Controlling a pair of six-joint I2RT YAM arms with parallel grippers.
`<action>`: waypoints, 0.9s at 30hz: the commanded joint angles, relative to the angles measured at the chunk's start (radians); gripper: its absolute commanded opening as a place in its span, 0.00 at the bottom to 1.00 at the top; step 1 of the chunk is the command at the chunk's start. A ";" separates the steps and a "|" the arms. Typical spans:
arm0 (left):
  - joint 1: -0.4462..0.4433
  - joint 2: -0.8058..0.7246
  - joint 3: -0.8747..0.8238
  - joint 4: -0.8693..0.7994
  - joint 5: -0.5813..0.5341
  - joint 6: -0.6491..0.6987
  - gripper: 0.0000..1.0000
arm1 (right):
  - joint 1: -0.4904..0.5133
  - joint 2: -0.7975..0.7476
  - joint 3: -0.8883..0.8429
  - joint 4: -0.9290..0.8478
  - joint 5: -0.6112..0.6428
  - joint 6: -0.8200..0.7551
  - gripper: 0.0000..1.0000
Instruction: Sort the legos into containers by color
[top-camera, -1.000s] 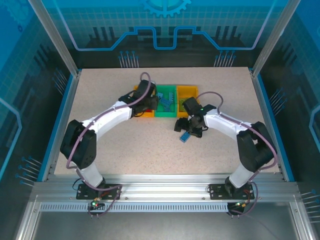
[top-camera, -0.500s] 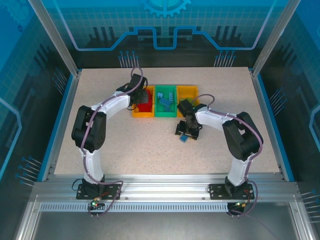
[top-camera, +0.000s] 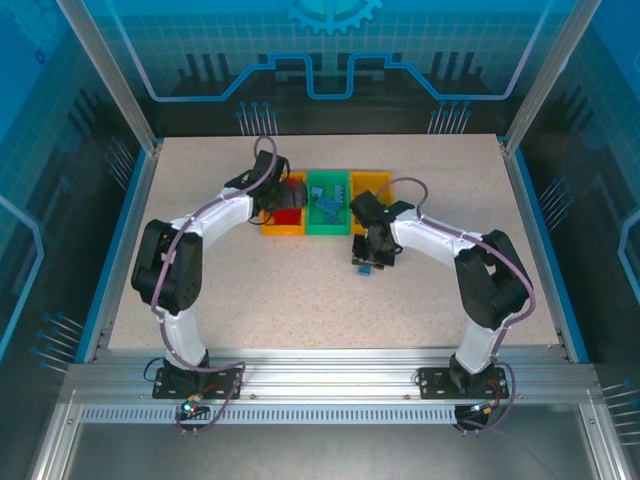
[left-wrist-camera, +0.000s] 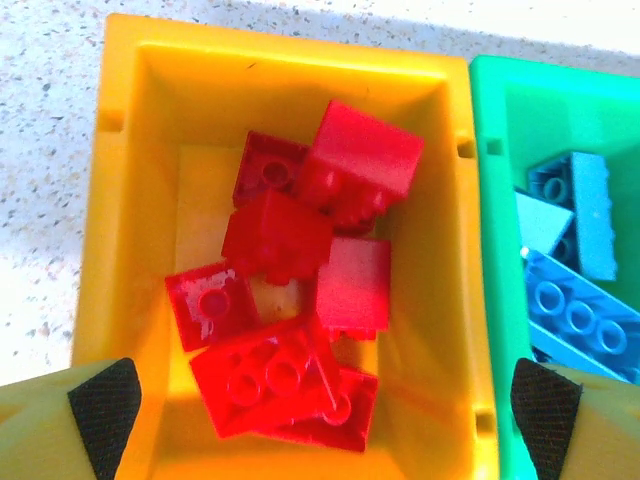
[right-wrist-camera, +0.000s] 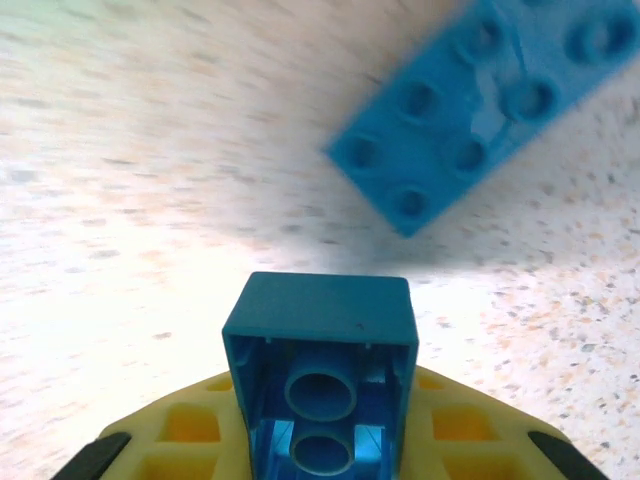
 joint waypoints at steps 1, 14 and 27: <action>0.006 -0.109 -0.079 0.052 0.041 -0.058 0.99 | 0.019 -0.048 0.134 -0.039 0.013 -0.090 0.20; -0.068 -0.264 -0.346 0.178 0.080 -0.179 0.99 | -0.061 0.373 0.663 0.005 -0.045 -0.248 0.27; -0.109 -0.263 -0.400 0.189 0.075 -0.212 0.99 | -0.052 0.443 0.761 -0.070 -0.023 -0.268 0.83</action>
